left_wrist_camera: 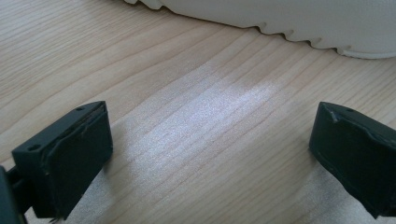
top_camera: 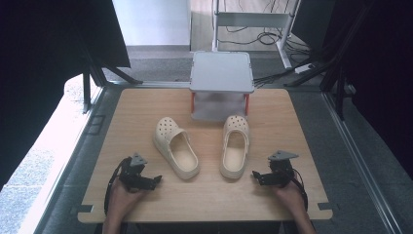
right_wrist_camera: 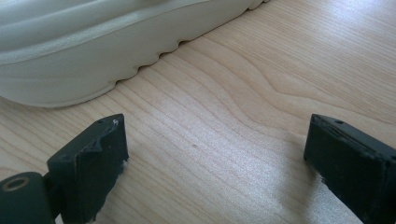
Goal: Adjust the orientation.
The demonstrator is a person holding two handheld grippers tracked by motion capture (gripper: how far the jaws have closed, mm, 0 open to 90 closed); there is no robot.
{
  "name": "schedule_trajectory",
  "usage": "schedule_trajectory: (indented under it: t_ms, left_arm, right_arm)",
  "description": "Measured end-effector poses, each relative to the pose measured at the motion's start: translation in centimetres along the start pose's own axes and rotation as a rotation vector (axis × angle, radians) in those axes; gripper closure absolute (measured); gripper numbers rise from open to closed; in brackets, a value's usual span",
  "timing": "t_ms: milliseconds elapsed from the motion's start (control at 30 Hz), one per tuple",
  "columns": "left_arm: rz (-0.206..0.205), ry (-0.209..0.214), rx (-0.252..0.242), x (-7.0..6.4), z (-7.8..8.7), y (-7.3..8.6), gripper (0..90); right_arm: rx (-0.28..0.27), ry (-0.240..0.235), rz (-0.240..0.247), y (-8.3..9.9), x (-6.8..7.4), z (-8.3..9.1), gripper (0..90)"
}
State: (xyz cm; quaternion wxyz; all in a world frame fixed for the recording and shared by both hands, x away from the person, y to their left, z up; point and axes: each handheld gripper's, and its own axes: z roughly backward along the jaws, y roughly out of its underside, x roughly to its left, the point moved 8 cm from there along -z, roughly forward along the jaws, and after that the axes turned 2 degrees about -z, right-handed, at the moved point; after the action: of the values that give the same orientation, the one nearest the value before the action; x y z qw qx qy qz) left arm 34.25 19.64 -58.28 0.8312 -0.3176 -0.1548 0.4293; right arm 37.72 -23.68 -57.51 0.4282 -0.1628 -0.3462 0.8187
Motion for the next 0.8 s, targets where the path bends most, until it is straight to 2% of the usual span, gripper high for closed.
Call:
schedule_trajectory:
  t_ms: [600, 767, 800]
  left_arm:
    - [0.000, -0.001, 0.001, 0.02, 0.01, 0.00, 0.0]
    - [0.001, -0.001, 0.001, 0.02, 0.01, 0.00, 0.0]
    - [0.001, -0.002, 0.001, 0.02, 0.01, 0.00, 0.0]
  right_arm:
    - [-0.008, -0.004, -0.007, -0.01, -0.06, 0.12, 8.8]
    - [-0.003, -0.001, -0.004, 0.00, -0.07, 0.08, 7.7]
    - [0.012, -0.005, -0.005, 0.01, -0.14, 0.19, 8.0]
